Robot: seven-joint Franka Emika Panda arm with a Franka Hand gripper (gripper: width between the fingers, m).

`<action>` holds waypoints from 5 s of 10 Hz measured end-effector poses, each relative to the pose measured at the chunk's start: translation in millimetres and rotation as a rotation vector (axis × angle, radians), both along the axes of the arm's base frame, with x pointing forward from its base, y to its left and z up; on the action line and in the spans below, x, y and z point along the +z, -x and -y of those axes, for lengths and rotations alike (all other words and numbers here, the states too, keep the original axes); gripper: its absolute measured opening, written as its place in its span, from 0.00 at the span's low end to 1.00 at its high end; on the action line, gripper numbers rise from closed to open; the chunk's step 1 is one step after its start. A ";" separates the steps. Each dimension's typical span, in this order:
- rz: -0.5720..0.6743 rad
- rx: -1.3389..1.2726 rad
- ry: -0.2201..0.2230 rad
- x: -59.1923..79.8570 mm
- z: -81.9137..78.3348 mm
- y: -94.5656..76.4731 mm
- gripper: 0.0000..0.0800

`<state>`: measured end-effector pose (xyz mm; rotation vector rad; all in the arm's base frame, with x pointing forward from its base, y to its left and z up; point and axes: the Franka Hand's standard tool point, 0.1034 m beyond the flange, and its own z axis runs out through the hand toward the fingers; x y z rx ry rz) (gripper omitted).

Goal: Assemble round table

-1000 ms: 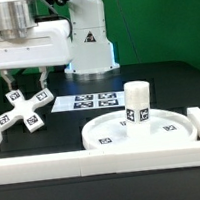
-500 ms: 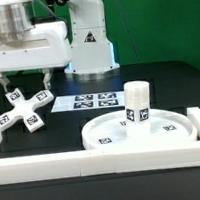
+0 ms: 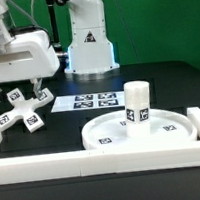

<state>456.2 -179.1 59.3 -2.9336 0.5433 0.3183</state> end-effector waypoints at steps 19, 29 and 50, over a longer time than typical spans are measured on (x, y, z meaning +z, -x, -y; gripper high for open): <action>-0.110 0.017 -0.039 -34.7 -2.9 44.7 0.81; -0.032 0.170 -0.052 -21.3 3.4 34.6 0.81; 0.212 0.271 0.243 -3.8 -13.1 34.9 0.81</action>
Offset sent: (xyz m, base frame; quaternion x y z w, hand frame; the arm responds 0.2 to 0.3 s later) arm -0.0046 0.0003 -0.0033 -0.0236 -0.1052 0.0523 0.9928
